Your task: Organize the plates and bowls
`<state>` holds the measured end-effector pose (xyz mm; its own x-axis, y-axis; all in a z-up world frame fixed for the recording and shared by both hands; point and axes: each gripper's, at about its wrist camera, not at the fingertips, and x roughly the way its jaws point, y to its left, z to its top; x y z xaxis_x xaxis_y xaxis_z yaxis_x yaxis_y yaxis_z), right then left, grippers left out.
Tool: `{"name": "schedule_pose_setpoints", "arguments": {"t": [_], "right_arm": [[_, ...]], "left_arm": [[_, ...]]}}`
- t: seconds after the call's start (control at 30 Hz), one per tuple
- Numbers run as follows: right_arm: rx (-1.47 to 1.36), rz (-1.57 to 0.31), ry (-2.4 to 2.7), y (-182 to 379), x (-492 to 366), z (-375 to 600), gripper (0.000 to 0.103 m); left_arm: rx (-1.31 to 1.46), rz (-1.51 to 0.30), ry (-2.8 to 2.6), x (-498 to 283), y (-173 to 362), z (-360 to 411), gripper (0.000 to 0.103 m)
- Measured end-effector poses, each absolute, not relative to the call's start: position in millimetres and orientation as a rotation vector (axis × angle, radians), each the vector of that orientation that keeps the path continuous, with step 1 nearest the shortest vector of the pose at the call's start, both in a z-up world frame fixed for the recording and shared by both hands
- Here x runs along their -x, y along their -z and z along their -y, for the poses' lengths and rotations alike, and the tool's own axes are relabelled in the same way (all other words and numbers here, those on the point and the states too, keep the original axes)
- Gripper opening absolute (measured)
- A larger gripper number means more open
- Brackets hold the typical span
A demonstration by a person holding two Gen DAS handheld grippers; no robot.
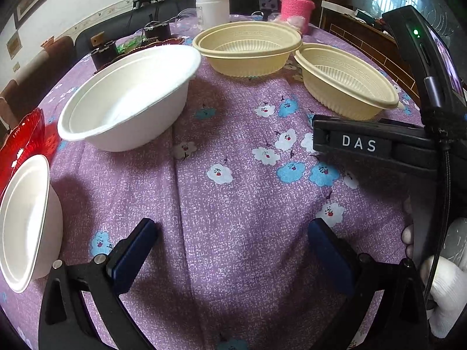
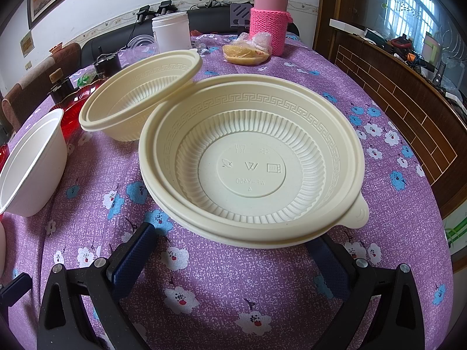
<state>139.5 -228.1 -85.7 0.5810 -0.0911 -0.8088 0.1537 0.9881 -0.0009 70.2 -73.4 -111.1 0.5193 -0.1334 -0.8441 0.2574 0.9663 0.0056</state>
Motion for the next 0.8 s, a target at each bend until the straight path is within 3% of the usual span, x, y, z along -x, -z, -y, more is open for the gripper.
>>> {"name": "schedule_pose_setpoints", "arguments": {"t": [0.13, 0.33, 0.53, 0.63, 0.7, 0.8], "right_arm": [[-0.063, -0.943, 0.110, 85.3, -139.8, 229.3, 0.102], [-0.043, -0.986, 0.070, 84.1, -143.1, 231.4, 0.102], [-0.046, -1.002, 0.085, 84.3, -144.6, 231.6, 0.102], [-0.036, -1.016, 0.097, 81.9, -142.0, 234.5, 0.100], [0.013, -0.973, 0.140, 67.9, -130.3, 235.3, 0.095], [0.025, -0.834, 0.143, 21.4, -102.6, 235.8, 0.095]], "left_arm": [[-0.060, -1.005, 0.282, -56.9, 94.6, 57.7, 0.102], [0.065, -0.764, 0.367, 5.1, 27.7, 6.8, 0.102], [0.128, -0.783, 0.336, 29.0, 9.4, -59.2, 0.102], [0.157, -0.707, 0.247, 42.2, -13.0, -111.4, 0.102], [0.141, -0.622, 0.164, 56.4, -32.7, -147.3, 0.102], [0.076, -0.518, 0.003, 70.1, -58.9, -200.1, 0.102]]}}
